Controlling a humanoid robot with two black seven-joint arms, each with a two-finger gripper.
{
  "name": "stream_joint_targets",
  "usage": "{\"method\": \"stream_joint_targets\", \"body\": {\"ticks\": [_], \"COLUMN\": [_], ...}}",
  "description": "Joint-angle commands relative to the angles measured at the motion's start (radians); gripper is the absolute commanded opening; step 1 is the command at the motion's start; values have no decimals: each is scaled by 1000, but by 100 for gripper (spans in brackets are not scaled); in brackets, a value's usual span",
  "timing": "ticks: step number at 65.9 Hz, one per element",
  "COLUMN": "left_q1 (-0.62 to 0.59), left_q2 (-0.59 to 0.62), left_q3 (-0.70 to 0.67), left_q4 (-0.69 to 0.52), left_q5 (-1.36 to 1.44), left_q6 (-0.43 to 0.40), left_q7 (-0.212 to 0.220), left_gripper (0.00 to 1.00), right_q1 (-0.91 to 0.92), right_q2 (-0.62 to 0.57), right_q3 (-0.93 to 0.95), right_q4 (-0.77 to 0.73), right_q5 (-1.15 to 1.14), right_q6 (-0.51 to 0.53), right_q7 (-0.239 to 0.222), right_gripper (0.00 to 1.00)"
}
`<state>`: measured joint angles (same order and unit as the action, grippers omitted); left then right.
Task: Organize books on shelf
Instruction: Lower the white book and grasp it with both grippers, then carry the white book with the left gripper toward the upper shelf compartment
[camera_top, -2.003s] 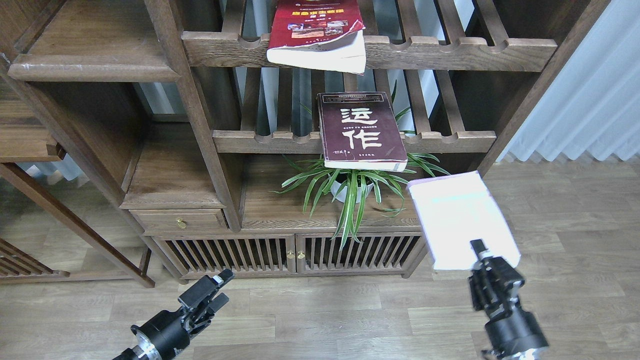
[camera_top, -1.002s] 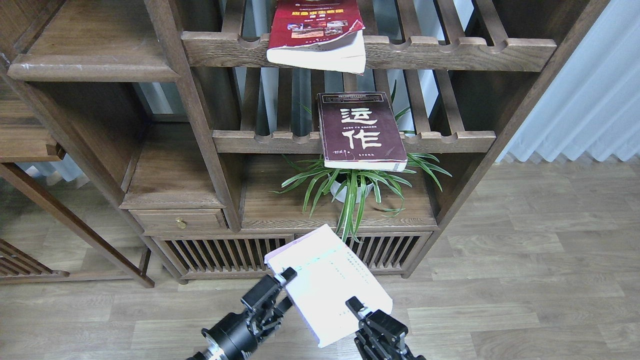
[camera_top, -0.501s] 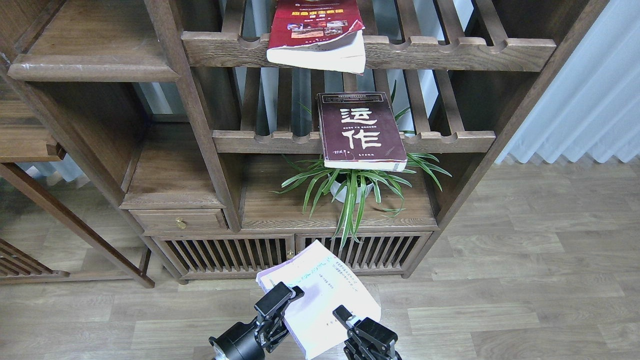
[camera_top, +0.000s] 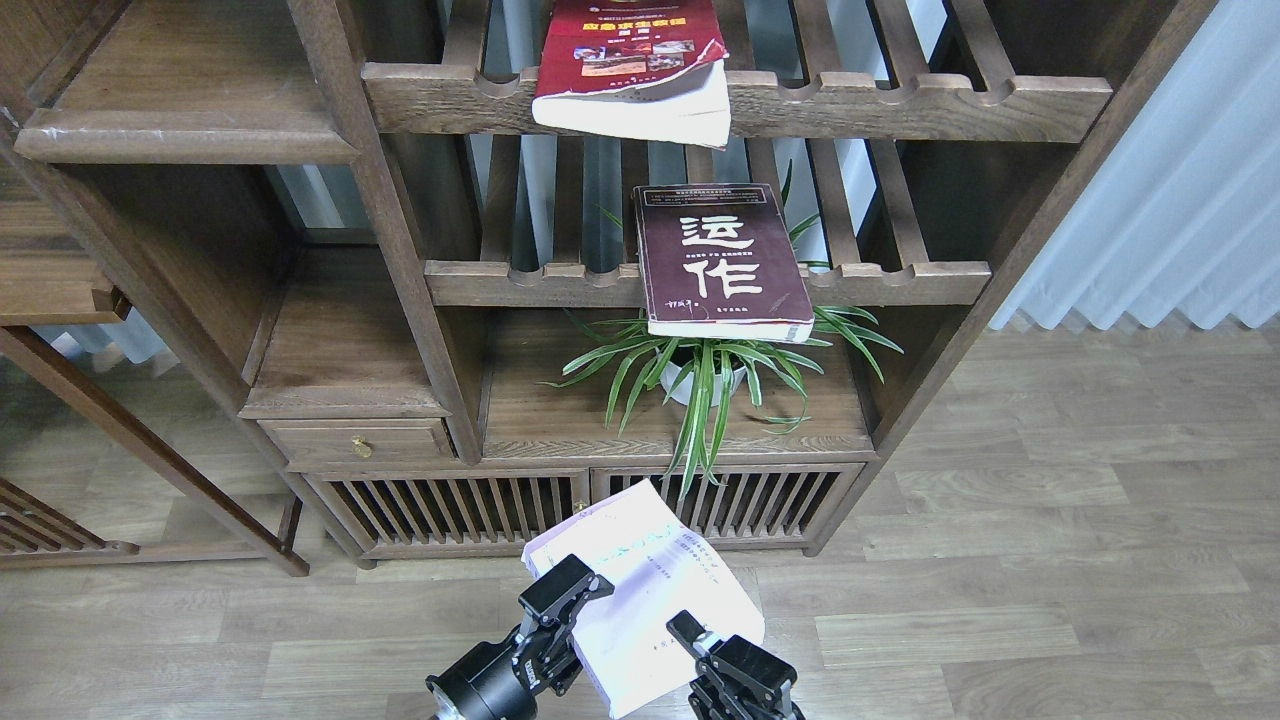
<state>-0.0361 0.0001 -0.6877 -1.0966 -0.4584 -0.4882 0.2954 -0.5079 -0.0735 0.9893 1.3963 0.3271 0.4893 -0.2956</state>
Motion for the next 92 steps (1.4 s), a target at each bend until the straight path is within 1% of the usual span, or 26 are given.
{"method": "stream_joint_targets", "body": {"ticks": [1, 2, 3, 5, 6, 7, 8, 9, 11, 12, 17, 26, 36, 37, 40, 45, 51, 60, 64, 75, 81, 86, 87, 91, 92], "left_q1": [1, 1, 1, 1, 1, 1, 1, 2, 2, 2, 2, 2, 16, 30, 41, 51, 51, 50, 50, 41, -1, -77, -141, -205, -240], "left_q2": [8, 9, 17, 21, 27, 29, 35, 41, 51, 58, 86, 172, 319, 380, 414, 481, 537, 627, 670, 744, 801, 841, 847, 847, 844], "left_q3": [-18, -19, -23, -24, -27, -29, -32, -35, -39, -47, -75, -142, -219, -257, -286, -361, -452, -593, -657, -799, -851, -871, -885, -895, -897], "left_q4": [-5, -6, -8, -11, -16, -17, -22, -25, -28, -32, -49, -101, -210, -248, -266, -279, -282, -304, -331, -355, -353, -330, -300, -260, -238], "left_q5": [-2, -2, -2, -2, -2, -2, -2, -2, -2, -2, -2, -2, 0, 4, 9, 20, 27, 27, 27, 29, 33, 85, 140, 193, 217], "left_q6": [-1, -1, -1, -1, -1, -1, -1, -1, -1, -1, -1, -1, -1, -1, -1, -1, -1, -1, -1, -1, -1, -1, -1, -1, -1], "left_q7": [1, 1, 1, -1, -1, 1, 1, 1, 1, 1, 1, 5, 10, 19, 27, 67, 96, 97, 97, 99, 100, 106, 128, 169, 193], "left_gripper": [5, 5, 5, 5, 5, 5, 5, 5, 5, 5, 5, 5, 5, 5, 5, 5, 5, 5, 5, 5, 5, 5, 6, 6, 6], "right_q1": [2, 2, 5, 6, 9, 11, 12, 15, 20, 28, 45, 62, 78, 84, 88, 94, 100, 104, 104, 104, 104, 104, 104, 104, 104], "right_q2": [1, 1, 1, 3, 6, 6, 8, 11, 12, 12, 12, 9, 8, 8, 9, 11, 12, 12, 12, 12, 14, 15, 18, 18, 18], "right_q3": [6, 6, 8, 8, 8, 8, 8, 8, 8, 8, 14, 15, 14, 15, 14, 14, 12, 12, 12, 12, 12, 12, 12, 12, 12], "right_q4": [-20, -25, -28, -31, -33, -33, -33, -33, -33, -34, -40, -71, -97, -106, -109, -122, -132, -134, -135, -135, -138, -142, -142, -142, -142], "right_q5": [-2, -3, -5, -6, -10, -11, -13, -19, -22, -23, -22, -22, -23, -23, -25, -26, -26, -26, -26, -26, -26, -28, -28, -28, -28], "right_q6": [-1, -1, -1, -1, -1, -1, -1, -1, -1, -1, -1, -1, -1, -1, -1, -1, -1, -1, -1, -1, -1, -1, -1, -1, -1], "right_q7": [3, 3, 3, 3, 3, 3, 4, 7, 9, 15, 21, 21, 21, 21, 21, 20, 20, 20, 20, 20, 20, 20, 20, 20, 20], "right_gripper": [13, 15, 21, 29, 43, 49, 68, 84, 97, 100, 100, 100, 100, 100, 100, 100, 100, 100, 100, 100, 100, 100, 100, 100, 100]}}
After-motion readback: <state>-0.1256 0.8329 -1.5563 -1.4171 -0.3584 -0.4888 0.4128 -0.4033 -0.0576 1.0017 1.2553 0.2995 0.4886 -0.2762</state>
